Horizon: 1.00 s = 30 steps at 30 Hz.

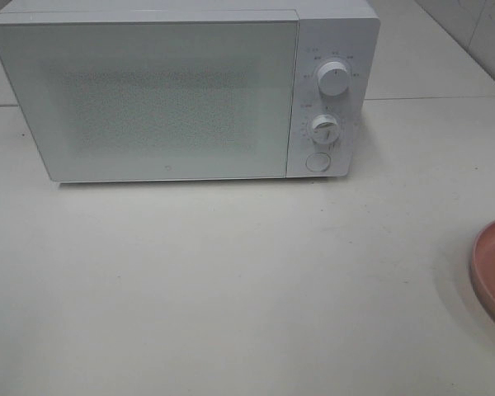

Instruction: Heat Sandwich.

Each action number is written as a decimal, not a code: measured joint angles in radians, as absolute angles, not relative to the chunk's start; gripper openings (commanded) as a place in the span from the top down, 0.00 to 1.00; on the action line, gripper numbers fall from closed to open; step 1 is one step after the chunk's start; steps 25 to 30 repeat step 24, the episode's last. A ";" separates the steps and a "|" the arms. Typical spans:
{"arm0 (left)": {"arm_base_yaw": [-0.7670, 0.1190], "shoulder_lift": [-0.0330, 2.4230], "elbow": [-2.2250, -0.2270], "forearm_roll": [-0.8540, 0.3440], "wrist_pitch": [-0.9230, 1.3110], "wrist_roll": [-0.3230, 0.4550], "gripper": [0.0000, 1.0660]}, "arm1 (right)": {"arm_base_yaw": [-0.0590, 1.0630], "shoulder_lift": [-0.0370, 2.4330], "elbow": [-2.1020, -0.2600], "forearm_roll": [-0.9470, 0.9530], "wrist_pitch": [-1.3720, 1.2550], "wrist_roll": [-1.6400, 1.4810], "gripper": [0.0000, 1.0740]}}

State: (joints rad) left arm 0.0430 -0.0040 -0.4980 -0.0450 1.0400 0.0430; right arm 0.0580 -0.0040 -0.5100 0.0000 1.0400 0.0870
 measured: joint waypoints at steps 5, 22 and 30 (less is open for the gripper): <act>0.043 -0.004 -0.498 -0.045 1.040 0.043 0.05 | 0.058 -0.004 -0.510 0.000 1.040 0.087 0.29; 0.043 -0.004 -0.498 -0.045 1.040 0.043 0.05 | 0.058 -0.004 -0.510 0.000 1.040 0.087 0.29; 0.043 -0.004 -0.498 -0.045 1.040 0.043 0.05 | 0.058 -0.004 -0.510 0.000 1.040 0.087 0.29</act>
